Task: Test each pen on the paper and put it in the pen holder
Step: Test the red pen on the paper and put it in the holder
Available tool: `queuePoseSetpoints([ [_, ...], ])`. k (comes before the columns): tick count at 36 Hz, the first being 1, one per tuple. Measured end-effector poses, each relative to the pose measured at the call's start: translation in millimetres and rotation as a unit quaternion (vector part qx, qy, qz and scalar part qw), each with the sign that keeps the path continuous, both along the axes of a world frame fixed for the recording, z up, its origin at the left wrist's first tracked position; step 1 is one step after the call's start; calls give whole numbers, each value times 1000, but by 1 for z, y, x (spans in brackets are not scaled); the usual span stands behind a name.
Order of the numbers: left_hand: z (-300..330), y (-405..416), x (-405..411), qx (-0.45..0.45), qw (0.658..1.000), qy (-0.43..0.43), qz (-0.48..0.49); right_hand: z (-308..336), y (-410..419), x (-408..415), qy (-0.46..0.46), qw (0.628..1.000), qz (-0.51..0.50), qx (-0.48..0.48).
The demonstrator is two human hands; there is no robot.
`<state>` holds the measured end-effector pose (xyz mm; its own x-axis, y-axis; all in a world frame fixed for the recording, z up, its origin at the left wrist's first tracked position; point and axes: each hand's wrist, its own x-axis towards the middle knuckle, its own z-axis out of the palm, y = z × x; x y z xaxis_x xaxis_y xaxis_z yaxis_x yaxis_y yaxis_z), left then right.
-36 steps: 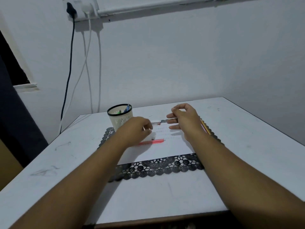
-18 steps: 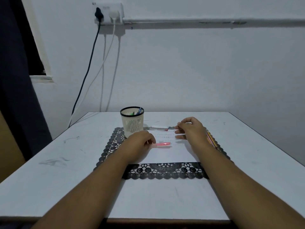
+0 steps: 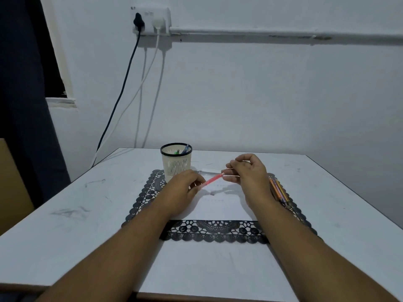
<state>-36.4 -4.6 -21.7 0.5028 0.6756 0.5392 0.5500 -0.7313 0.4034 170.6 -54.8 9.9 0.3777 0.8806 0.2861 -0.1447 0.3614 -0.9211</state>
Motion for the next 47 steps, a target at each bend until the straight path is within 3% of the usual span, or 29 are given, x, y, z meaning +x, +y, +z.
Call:
queuePoseSetpoints([
  [47,0,-4,0,-22,998,-56,-2,-8,1,-8,-76,997,-8,-12],
])
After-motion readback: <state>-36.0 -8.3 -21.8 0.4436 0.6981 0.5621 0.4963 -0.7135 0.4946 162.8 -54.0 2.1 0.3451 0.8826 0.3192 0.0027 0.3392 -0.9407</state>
